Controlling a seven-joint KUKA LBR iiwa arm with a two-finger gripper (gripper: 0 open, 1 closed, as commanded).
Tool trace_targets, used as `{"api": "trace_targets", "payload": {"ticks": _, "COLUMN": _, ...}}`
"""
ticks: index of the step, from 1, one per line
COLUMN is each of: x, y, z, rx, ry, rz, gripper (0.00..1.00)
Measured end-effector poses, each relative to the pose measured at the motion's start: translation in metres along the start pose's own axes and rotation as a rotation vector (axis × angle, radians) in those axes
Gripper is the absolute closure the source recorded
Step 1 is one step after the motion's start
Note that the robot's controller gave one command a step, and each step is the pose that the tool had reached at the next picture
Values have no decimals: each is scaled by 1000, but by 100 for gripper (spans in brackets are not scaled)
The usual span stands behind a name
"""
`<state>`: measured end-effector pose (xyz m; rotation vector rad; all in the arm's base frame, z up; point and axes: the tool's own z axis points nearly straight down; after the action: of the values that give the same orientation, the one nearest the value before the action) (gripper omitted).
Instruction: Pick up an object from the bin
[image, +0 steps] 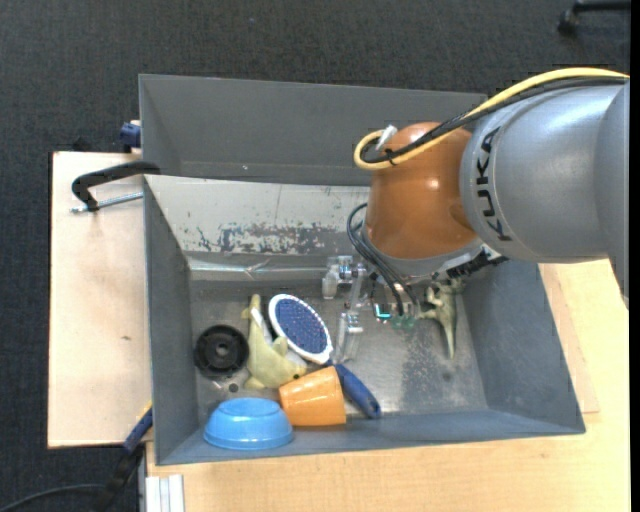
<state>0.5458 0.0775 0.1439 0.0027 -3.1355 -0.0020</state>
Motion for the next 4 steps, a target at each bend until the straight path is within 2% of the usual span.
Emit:
{"api": "trace_targets", "payload": {"ticks": 1, "x": -52, "y": 25, "z": -167, "rx": 0, "ry": -23, "rz": -208, "gripper": 0}}
{"api": "trace_targets", "payload": {"ticks": 2, "x": -15, "y": 130, "z": -61, "rx": -2, "ry": 0, "rz": -266, "gripper": 0}}
{"api": "trace_targets", "payload": {"ticks": 3, "x": -4, "y": 137, "z": -17, "rx": 0, "ry": -4, "rz": 8, "gripper": 0}}
{"api": "trace_targets", "payload": {"ticks": 4, "x": -14, "y": 90, "z": 62, "rx": 0, "ry": -4, "rz": 241, "gripper": 0}}
